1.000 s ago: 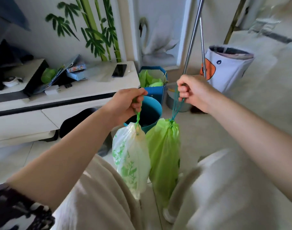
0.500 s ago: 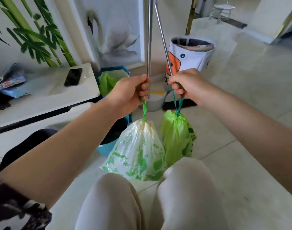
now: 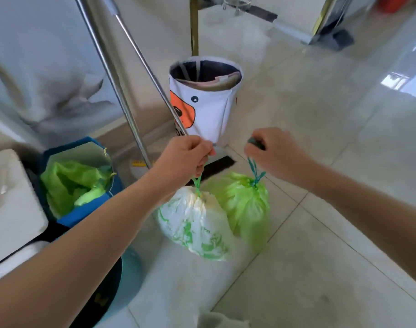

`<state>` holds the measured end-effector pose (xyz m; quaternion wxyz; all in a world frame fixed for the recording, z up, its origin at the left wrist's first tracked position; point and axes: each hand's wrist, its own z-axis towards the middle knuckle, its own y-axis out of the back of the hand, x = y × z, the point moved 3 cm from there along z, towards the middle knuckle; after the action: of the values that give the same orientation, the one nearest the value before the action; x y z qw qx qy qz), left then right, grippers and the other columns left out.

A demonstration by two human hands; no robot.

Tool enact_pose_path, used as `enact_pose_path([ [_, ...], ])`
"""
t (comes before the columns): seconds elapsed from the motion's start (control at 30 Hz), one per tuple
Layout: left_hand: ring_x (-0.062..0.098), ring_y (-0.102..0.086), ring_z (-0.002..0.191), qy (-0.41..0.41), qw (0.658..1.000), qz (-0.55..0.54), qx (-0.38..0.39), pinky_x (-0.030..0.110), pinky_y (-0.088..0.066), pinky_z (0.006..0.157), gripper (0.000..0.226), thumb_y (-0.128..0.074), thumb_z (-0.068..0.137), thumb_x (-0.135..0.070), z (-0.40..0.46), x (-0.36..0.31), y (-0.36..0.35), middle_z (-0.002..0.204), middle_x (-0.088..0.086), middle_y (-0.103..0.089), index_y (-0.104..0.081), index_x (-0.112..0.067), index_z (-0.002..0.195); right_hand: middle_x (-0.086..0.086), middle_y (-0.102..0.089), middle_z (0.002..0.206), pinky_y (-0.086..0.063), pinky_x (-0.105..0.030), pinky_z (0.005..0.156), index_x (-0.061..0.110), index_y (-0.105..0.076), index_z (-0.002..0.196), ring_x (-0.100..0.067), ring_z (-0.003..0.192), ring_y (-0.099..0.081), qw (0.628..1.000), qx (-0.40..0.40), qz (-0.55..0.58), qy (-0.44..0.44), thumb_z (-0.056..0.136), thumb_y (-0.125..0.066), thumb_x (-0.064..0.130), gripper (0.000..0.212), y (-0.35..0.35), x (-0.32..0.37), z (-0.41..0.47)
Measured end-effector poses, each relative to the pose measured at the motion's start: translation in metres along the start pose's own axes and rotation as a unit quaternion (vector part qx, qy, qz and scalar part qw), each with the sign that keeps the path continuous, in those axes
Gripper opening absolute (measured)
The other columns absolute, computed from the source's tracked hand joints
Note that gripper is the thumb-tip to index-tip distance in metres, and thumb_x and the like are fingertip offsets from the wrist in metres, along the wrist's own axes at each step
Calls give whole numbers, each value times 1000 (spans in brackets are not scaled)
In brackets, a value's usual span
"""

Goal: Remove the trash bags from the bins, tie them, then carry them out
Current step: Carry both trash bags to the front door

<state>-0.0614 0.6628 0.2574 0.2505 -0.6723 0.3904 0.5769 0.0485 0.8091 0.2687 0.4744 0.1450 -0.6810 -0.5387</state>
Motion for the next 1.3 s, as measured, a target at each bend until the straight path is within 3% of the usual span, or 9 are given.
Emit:
enact_pose_path([
  [0.17, 16, -43, 54, -1, 994, 107, -2, 30, -38, 59, 23, -53, 94, -14, 19, -85, -29, 57, 2, -46, -60, 5, 82, -14, -58, 65, -41, -33, 51, 2, -53, 77, -30, 59, -51, 999, 10, 7, -50, 89, -48, 21, 23, 92, -1, 3],
  [0.3, 15, -48, 60, -63, 959, 275, 8, 19, -35, 57, 21, -55, 93, -23, 14, -176, -57, 67, 3, -56, -59, -4, 85, -11, -61, 77, -49, -43, 65, 6, -50, 81, -34, 71, -55, 999, 6, 11, -37, 90, -48, 17, 14, 183, 13, -9],
  [0.37, 18, -48, 64, -102, 936, 336, 1, 21, -33, 56, 18, -55, 93, -22, 7, -226, -67, 68, 0, -55, -59, -7, 84, -11, -60, 84, -48, -44, 69, 7, -51, 85, -31, 76, -55, 999, 8, 4, -33, 92, -46, 15, 11, 230, 23, -15],
  [0.5, 24, -47, 64, -182, 901, 395, 0, 30, -27, 57, 18, -55, 94, -16, -10, -324, -89, 65, 1, -54, -60, -1, 85, -9, -58, 86, -48, -43, 68, 7, -51, 89, -28, 73, -54, 999, -17, 3, -30, 95, -47, 18, 13, 324, 36, -35],
  [0.7, 32, -55, 74, -259, 871, 416, 30, 44, -45, 68, 16, -53, 94, -13, -33, -430, -130, 81, 13, -61, -59, -1, 85, -9, -57, 87, -47, -39, 66, 5, -54, 90, -23, 72, -50, 996, -74, 12, -44, 96, -49, 17, 14, 445, 45, -74],
  [0.93, 35, -58, 78, -304, 853, 415, 90, 46, -43, 74, 15, -53, 92, -13, -40, -475, -207, 86, 15, -62, -61, -1, 88, -4, -55, 82, -48, -38, 63, 7, -53, 88, -23, 68, -51, 984, -136, 14, -111, 94, -52, 15, 10, 518, 9, -130],
  [1.13, 28, -56, 67, -320, 846, 388, 178, 43, -48, 65, 12, -56, 92, -12, -47, -483, -297, 83, 9, -63, -63, -3, 86, -3, -58, 82, -49, -36, 65, 10, -56, 88, -21, 69, -55, 962, -165, 22, -214, 93, -52, 17, 9, 546, -46, -184],
  [1.3, 20, -56, 62, -351, 817, 377, 259, 39, -51, 62, 12, -58, 92, -14, -35, -481, -373, 82, 3, -65, -65, -7, 86, -4, -59, 84, -47, -34, 65, 8, -58, 91, -22, 72, -55, 933, -173, -1, -315, 94, -52, 17, 12, 556, -95, -225],
])
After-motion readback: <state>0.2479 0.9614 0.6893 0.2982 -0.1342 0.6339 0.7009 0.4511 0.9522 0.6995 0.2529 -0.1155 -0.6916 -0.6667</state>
